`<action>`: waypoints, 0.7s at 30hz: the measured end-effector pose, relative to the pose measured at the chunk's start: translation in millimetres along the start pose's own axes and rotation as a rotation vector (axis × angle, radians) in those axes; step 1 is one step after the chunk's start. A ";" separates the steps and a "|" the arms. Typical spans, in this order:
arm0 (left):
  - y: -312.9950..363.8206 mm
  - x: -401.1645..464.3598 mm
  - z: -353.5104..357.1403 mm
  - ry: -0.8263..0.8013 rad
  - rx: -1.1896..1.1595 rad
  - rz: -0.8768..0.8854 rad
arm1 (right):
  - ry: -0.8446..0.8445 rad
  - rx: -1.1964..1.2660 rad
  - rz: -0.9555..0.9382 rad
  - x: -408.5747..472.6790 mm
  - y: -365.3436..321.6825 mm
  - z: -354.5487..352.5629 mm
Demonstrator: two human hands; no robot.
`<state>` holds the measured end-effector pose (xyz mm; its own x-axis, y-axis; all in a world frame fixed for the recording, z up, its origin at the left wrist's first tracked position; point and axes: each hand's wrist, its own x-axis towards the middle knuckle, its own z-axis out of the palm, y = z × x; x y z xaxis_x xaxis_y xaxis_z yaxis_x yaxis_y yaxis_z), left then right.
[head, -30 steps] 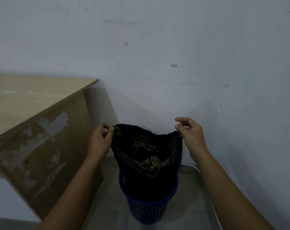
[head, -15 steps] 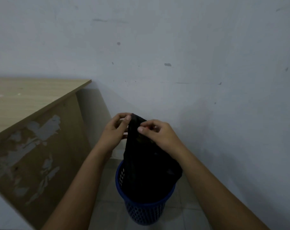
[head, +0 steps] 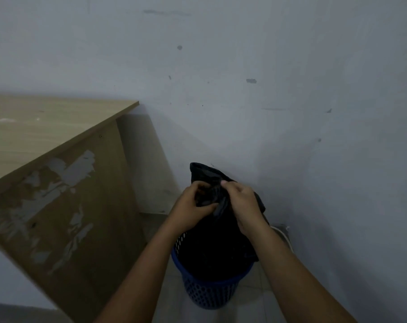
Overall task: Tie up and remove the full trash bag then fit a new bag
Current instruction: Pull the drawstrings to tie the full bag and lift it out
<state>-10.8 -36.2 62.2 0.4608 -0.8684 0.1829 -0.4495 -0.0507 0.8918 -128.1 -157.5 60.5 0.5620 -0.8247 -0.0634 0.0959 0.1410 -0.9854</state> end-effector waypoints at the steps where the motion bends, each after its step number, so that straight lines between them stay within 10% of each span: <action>1: -2.5 0.9 -1.0 0.013 -0.015 -0.049 | 0.048 0.074 0.055 2.8 0.1 -3.0; 21: 1.9 17.9 -23.2 0.167 -0.004 -0.135 | -0.268 0.094 -0.171 13.9 25.4 -13.5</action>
<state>14.3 -40.4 76.8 0.6377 -0.7597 0.1271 -0.3718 -0.1590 0.9146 -128.9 -172.8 32.5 0.7264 -0.6688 0.1580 0.2759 0.0733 -0.9584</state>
